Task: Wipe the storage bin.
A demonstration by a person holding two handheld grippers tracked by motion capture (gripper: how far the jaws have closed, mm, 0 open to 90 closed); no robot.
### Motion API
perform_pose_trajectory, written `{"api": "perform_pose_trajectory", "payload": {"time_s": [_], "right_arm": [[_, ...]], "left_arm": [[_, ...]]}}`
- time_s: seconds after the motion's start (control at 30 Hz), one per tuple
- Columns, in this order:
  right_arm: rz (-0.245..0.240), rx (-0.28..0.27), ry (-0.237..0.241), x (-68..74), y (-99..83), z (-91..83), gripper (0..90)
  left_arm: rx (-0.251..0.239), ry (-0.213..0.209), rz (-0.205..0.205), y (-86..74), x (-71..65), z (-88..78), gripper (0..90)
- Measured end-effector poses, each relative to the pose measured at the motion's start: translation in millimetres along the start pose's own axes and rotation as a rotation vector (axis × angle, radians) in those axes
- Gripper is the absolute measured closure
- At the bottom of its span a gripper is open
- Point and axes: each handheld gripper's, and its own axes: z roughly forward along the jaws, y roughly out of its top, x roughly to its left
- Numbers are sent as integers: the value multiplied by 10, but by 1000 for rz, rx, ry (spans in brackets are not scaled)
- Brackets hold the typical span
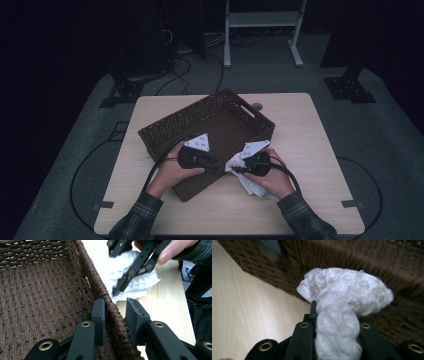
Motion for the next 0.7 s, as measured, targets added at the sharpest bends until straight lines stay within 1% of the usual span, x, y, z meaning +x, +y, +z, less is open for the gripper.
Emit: {"api": "perform_pose_trajectory", "payload": {"time_s": [0.07,0.13,0.17,0.23,0.43,0.5,0.53,0.6,0.7], "right_arm": [[-2,-16,-6,20,39,-48,758],[-10,-21,-9,34,58,-71,758],[-21,-26,-9,38,64,-81,758],[-26,-28,-12,56,80,-91,758],[-47,-61,-12,112,136,-146,758],[-51,-65,-17,131,152,-164,758],[-62,-71,-19,134,158,-168,758],[-69,-75,-19,159,173,-170,758],[-74,-68,-19,177,179,-142,758]], "left_arm": [[2,0,2,0,2,-1,688],[2,0,1,0,0,-2,688],[2,0,1,0,0,-2,688],[0,0,-2,-1,-1,0,688],[2,0,1,0,0,-1,688],[2,0,0,-1,0,-1,688],[2,0,0,-1,0,-1,688],[0,0,-2,-1,-1,1,688],[4,0,1,0,2,0,688]]}}
